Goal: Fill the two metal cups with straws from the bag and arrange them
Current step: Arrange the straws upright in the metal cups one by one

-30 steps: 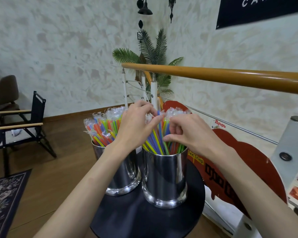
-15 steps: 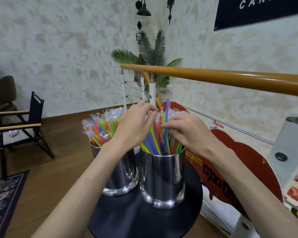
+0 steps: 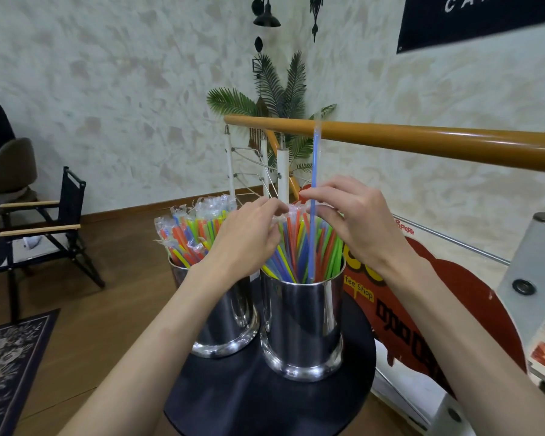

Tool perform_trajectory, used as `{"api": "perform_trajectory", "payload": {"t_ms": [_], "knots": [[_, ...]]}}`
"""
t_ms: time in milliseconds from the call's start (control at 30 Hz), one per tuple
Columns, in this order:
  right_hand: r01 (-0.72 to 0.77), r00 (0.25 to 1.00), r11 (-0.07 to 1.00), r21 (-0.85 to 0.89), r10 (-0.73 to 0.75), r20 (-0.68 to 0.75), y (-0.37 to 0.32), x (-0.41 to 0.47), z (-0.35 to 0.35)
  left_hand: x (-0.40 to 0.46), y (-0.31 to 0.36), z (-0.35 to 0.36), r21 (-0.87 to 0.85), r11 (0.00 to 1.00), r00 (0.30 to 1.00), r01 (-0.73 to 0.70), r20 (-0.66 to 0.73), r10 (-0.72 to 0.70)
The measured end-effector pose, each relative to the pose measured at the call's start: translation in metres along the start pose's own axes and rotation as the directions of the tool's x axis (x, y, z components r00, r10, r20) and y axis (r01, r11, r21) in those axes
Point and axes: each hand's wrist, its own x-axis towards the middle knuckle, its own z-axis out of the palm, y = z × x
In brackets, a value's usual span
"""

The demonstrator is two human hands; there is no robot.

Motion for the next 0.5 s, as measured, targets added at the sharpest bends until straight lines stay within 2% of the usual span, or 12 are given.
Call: {"api": "perform_trajectory", "payload": {"t_ms": [100, 333, 500], "knots": [[-0.010, 1.000, 1.000, 0.022, 0.010, 0.005, 0.003, -0.002, 0.003, 0.001, -0.001, 0.000, -0.001, 1.000, 1.000, -0.003, -0.002, 0.003], [-0.078, 0.987, 0.990, 0.118, 0.093, -0.127, 0.000, 0.004, -0.002, 0.001, -0.003, 0.002, 0.002, 1.000, 1.000, -0.007, -0.013, 0.007], [-0.192, 0.975, 0.928, 0.319, 0.217, -0.044, -0.008, 0.007, -0.009, 0.001, -0.001, 0.002, 0.006, 1.000, 1.000, 0.001, -0.008, -0.001]]}}
